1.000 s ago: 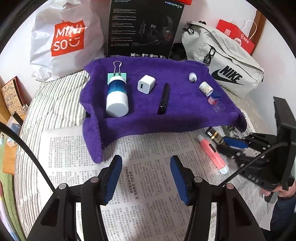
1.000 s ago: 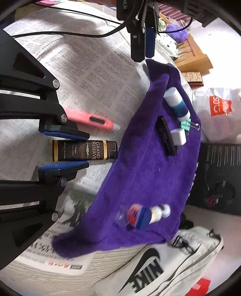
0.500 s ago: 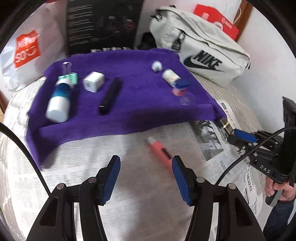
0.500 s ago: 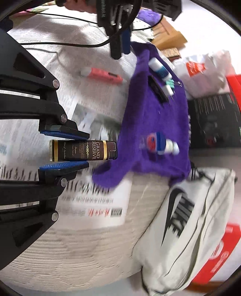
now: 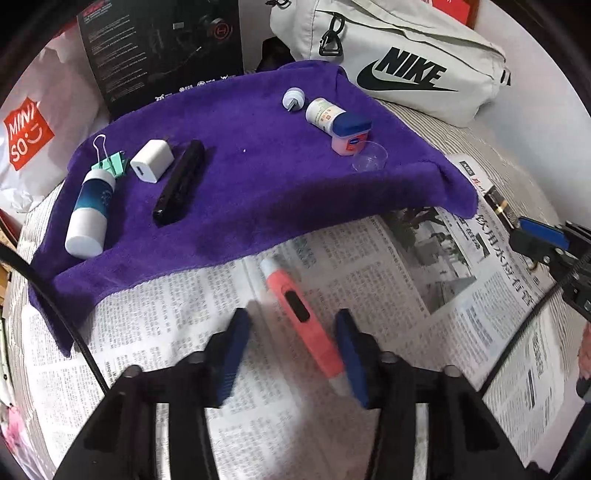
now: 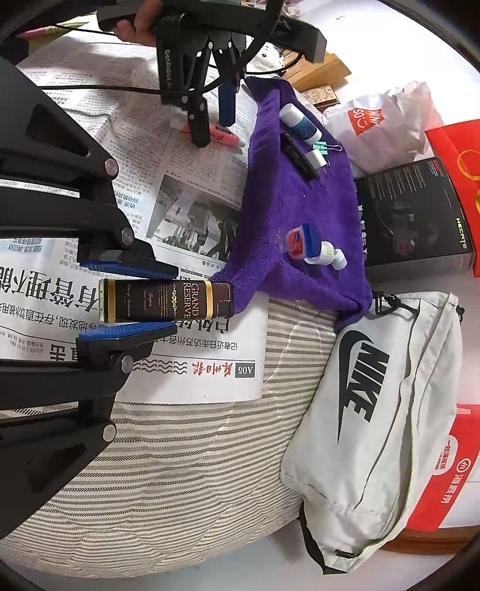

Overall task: Organize rigid objects
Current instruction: 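Grasp the pink pen with the left tool while the right tool grasps the Grand Reserve bottle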

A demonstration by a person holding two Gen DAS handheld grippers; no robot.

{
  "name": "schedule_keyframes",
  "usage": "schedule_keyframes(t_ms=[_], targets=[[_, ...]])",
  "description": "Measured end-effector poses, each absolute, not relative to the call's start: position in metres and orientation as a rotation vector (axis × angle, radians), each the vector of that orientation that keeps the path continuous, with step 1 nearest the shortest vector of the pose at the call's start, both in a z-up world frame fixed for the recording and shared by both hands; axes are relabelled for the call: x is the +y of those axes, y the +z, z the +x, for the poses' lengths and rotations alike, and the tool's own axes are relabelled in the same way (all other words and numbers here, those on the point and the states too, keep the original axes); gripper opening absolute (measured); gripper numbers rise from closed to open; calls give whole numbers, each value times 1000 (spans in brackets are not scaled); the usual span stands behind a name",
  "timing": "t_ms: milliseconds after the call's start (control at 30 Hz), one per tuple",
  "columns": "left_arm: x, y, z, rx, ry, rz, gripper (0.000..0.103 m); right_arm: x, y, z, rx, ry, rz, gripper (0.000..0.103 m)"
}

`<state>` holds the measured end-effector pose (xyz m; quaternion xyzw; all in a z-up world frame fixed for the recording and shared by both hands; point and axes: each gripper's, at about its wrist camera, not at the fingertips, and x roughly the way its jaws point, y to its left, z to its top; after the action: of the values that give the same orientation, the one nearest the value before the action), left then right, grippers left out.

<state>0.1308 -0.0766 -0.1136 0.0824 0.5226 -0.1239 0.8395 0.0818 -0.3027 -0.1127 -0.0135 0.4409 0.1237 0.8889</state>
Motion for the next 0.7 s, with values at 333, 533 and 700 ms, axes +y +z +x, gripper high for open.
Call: schedule_keyframes(t_ms=[333, 533, 700], targets=[[-80, -112, 127, 1076, -320, 219, 12, -290, -117, 84, 929, 284, -37, 23], [-80, -111, 128, 1087, -319, 205, 13, -287, -123, 87, 944, 293, -39, 23], [-79, -112, 128, 1075, -320, 195, 12, -286, -133, 90, 977, 293, -42, 23]])
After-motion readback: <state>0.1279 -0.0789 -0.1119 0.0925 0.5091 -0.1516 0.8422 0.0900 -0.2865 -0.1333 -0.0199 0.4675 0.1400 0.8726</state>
